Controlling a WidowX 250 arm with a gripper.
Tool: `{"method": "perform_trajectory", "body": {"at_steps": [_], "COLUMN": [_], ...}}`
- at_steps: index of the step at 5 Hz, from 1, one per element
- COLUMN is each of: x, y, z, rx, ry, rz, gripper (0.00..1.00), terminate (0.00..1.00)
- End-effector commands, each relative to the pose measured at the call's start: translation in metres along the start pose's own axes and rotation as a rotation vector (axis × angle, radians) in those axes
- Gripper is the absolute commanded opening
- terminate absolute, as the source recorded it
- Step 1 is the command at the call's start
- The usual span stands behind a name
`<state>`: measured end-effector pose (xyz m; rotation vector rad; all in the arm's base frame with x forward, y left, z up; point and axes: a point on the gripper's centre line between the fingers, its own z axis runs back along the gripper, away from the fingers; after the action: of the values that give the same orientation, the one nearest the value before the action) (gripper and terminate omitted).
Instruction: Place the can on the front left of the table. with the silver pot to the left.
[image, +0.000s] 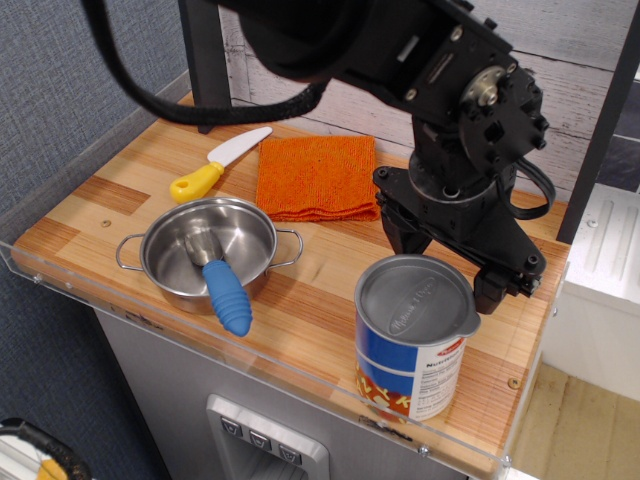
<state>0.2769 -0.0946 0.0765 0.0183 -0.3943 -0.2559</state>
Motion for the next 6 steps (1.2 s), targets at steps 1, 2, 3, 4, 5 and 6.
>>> {"method": "perform_trajectory", "body": {"at_steps": [1,2,3,4,5,6], "x": [0.027,0.046,0.067,0.069,0.062,0.051], "y": [0.013,0.016,0.008,0.010,0.017,0.028], "z": [0.026,0.032,0.047,0.058,0.071,0.081], "rx": [0.021,0.000,-0.012,-0.008,0.003,-0.009], "ry": [-0.072,-0.091,-0.078,0.001,0.115,0.185], "rz": [0.008,-0.006,-0.071,-0.076,-0.086,-0.067], "gripper": [1.00,1.00,1.00,1.00,1.00,1.00], "terminate": [0.00,0.00,0.00,0.00,0.00,0.00]}}
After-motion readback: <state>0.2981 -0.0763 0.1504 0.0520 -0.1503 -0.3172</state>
